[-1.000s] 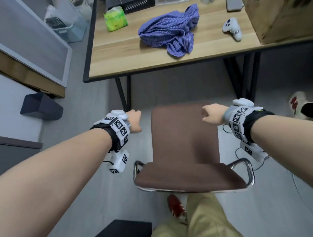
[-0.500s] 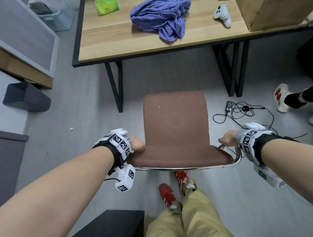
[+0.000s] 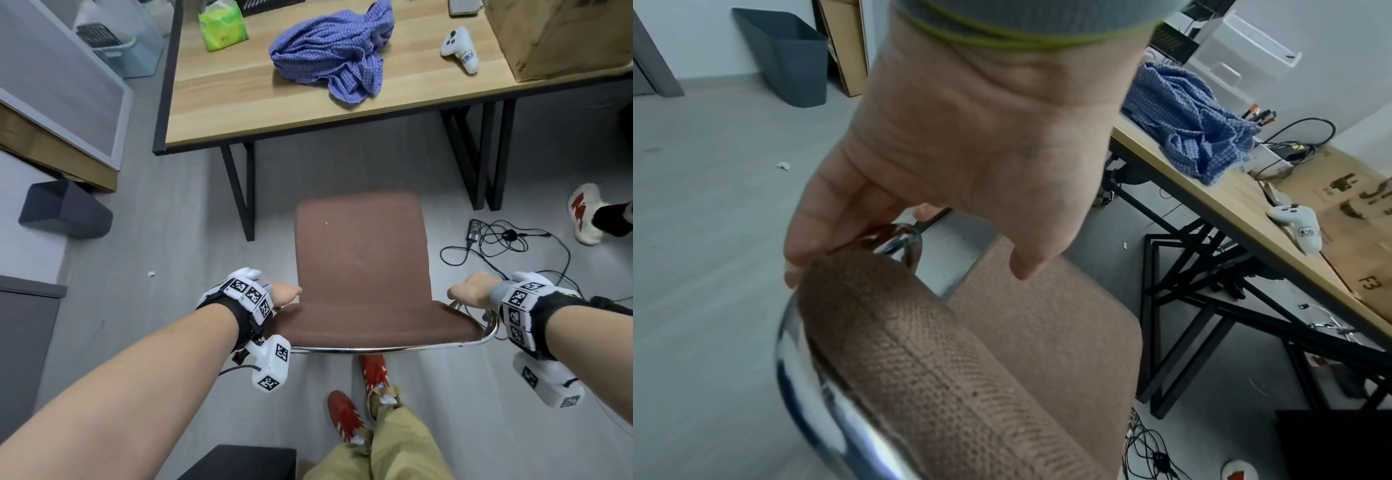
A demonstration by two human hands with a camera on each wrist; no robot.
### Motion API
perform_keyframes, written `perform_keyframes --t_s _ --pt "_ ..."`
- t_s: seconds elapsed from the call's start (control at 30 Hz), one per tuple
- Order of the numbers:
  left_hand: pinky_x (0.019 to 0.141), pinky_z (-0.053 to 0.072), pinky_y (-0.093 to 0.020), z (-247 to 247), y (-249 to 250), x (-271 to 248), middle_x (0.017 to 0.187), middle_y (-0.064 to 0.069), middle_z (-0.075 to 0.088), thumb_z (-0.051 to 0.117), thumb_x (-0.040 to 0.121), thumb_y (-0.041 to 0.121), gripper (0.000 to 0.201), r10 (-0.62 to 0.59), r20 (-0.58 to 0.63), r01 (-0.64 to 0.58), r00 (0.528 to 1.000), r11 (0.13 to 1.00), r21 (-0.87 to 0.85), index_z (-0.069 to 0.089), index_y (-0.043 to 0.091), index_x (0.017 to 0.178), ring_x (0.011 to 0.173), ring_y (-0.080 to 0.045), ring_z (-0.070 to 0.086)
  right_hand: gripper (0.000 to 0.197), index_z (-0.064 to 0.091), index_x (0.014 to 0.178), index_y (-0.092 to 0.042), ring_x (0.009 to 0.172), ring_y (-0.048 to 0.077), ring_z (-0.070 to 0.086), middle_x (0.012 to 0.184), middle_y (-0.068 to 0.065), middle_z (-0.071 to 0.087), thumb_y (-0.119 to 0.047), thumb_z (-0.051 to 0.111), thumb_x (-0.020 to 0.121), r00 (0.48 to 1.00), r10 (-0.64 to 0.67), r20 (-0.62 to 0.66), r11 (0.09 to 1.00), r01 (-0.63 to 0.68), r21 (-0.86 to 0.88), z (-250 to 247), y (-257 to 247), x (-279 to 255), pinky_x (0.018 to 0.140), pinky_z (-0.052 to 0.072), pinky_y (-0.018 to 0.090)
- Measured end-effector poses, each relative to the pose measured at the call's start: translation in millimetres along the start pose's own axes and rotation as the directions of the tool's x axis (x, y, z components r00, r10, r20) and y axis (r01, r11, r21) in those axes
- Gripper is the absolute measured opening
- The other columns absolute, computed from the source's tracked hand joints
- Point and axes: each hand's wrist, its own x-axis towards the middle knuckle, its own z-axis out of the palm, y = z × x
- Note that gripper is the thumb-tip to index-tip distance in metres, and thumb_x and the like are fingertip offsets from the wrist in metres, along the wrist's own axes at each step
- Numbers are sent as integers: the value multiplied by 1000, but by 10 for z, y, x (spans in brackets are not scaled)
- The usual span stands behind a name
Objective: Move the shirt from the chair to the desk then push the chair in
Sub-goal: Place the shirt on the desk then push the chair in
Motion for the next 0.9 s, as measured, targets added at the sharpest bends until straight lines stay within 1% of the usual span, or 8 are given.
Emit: perform_keyframes --t_s 0.07,0.13,0.27,0.37,0.43,0.6,0.77,0.9 --pt "98 35 -28 -134 61 59 136 -5 60 41 98 54 53 -8 -64 13 998 998 66 69 11 111 123 -24 55 33 69 80 -10 89 32 67 94 10 66 -39 54 81 1000 1 -19 999 0 54 -108 -60 74 90 53 35" --pt "98 35 -30 -249 103 87 134 0 59 41 94 57 47 -3 -128 24 992 985 168 68 19 102 123 -23 54 35 65 80 -8 81 33 70 91 14 68 -42 57 77 999 3 -41 992 2 130 -198 -117 165 85 57 37" --pt "85 36 -26 -662 358 274 105 -6 61 45 87 58 44 -42 -264 63 964 996 70 50 17 74 98 -25 52 78 54 118 -4 98 37 66 106 16 67 -57 58 61 989 69 -133 947 -23 319 -581 -347 524 92 54 42" --pt "95 38 -30 -902 500 449 121 -13 61 48 86 60 50 -89 -329 84 940 996 -32 54 13 104 119 -28 55 83 37 136 1 120 41 56 128 23 59 -52 62 77 971 105 -216 911 -7 411 -852 -552 564 98 46 41" --pt "92 38 -30 -1085 608 551 118 -14 59 50 85 59 66 -123 -335 96 934 991 -97 54 6 124 122 -30 55 81 36 137 3 125 42 53 134 25 56 -50 62 82 963 105 -248 889 21 458 -1049 -672 634 101 44 42" --pt "95 44 -34 -1596 886 783 97 -10 54 51 73 65 74 -165 -380 75 910 968 -240 52 7 120 106 -30 59 85 31 142 1 125 41 54 137 23 55 -56 57 84 968 35 -248 850 102 517 -1659 -953 917 103 43 43" --pt "105 39 -41 -1943 1093 1052 130 -17 58 46 69 73 100 -204 -407 63 890 941 -334 38 2 139 123 -36 54 84 34 142 -1 124 39 53 136 21 56 -59 56 85 965 -8 -261 826 153 542 -2013 -1179 1144 101 42 42" --pt "102 37 -41 -2210 1242 1218 131 -21 56 52 84 63 86 -187 -422 40 887 942 -333 36 -1 140 125 -39 51 86 32 143 0 125 40 53 137 23 54 -60 56 86 960 -13 -281 798 179 575 -2262 -1385 1319 99 41 42"
